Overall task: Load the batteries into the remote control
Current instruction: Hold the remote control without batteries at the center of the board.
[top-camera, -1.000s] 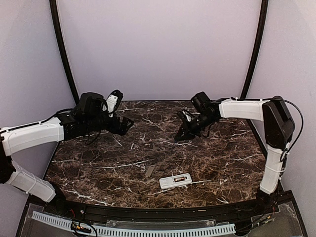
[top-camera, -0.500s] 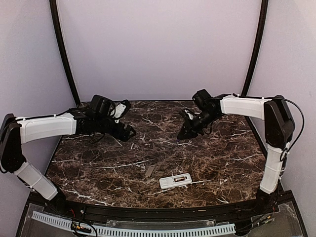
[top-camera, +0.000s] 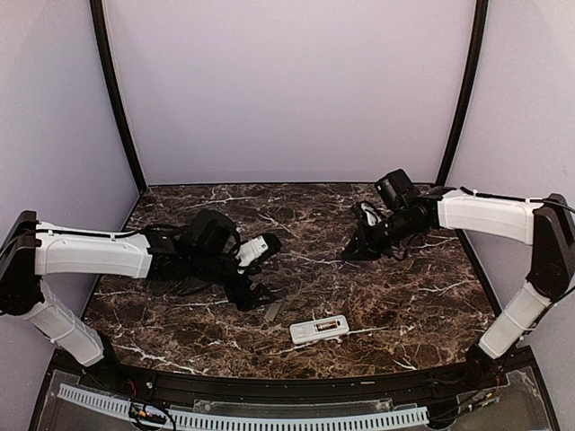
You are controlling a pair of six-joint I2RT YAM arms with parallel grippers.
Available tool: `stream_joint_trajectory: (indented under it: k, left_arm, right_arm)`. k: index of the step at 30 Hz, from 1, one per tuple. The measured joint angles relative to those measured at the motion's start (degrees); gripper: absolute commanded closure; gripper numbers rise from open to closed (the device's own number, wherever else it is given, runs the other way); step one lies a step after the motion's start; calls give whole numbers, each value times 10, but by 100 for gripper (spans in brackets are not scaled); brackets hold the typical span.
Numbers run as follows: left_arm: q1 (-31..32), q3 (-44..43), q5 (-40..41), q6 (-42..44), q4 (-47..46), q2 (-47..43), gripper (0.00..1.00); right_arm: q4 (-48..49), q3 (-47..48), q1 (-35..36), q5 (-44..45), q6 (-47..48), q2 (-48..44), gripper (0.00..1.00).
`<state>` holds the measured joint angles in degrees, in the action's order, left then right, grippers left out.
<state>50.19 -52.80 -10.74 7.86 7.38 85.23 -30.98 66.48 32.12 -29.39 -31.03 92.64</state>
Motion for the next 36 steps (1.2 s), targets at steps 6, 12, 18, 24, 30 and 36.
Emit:
stream_joint_trajectory:
  k: [6, 12, 18, 24, 30, 36]
  left_arm:
    - [12, 108, -64, -48, -91, -27, 16]
    - [87, 91, -36, -36, -96, 33, 11]
    - [98, 60, -20, -5, -64, 39, 1]
    - [110, 44, -10, 6, -38, 47, 1]
    - [148, 53, -1, 17, -41, 63, 1]
    - [153, 35, 15, 18, -58, 113, 1]
  right_arm:
    - [74, -115, 49, 52, -39, -114, 100]
    - [113, -131, 69, 46, -47, -136, 100]
    - [106, -134, 94, 63, -78, -167, 100]
    - [98, -152, 128, 82, -118, -202, 100]
    - [96, -161, 133, 89, -130, -209, 100]
    - [103, -173, 133, 83, -130, -198, 100]
